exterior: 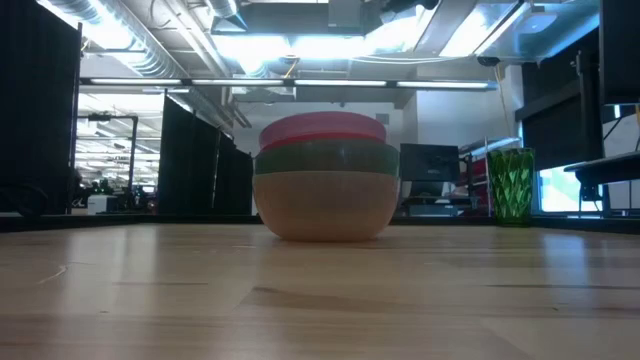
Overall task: Nest bowls inside each other
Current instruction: Move the blue cup to the left of the stacked bowls
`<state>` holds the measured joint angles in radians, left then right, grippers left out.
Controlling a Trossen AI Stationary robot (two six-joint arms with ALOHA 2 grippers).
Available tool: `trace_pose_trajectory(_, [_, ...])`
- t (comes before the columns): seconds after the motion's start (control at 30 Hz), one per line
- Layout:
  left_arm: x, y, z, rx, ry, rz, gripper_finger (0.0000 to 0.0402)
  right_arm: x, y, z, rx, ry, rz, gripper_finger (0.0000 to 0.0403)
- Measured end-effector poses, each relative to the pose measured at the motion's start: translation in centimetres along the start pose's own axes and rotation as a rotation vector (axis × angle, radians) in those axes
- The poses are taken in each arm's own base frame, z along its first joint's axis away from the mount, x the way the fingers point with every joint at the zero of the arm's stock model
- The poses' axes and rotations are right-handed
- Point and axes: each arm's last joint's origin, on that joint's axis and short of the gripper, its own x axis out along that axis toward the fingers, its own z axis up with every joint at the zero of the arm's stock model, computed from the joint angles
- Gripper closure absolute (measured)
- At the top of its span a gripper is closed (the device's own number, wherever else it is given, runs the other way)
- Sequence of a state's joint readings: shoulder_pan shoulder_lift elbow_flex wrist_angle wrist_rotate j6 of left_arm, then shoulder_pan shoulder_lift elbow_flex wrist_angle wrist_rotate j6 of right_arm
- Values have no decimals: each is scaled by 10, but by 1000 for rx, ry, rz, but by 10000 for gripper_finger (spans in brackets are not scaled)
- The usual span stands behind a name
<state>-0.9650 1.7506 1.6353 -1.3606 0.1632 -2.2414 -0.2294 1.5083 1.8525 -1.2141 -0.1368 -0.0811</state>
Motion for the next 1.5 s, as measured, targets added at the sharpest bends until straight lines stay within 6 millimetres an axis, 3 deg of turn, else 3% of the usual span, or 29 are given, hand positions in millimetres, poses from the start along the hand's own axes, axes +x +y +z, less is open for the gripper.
trace_pose_trajectory(0.43, [33,-1,2,34,26,5,217,0,0,0,-10,1,3,186])
trace_pose_trajectory(0.5, [41,0,4,52,23,19,256,0,0,0,-18,0,3,186])
trace_pose_trajectory(0.6, [48,0,9,112,17,38,363,0,0,0,-21,4,-14,189])
trace_pose_trajectory(0.7, [48,-7,20,202,12,44,394,-1,0,-4,-18,35,-24,198])
trace_pose_trajectory(0.83, [17,-39,52,367,-4,-71,400,-20,7,-15,-11,63,-22,216])
trace_pose_trajectory(1.07, [-44,-72,140,546,-168,-132,401,-58,30,-54,89,100,0,222])
trace_pose_trajectory(1.23, [-83,-73,205,656,-264,-111,401,-81,42,-87,171,126,11,223])
trace_pose_trajectory(1.4, [-118,-57,267,759,-344,-49,401,-100,48,-121,252,153,18,224])
trace_pose_trajectory(1.5, [-112,-55,284,786,-321,0,401,-96,50,-142,310,186,22,224])
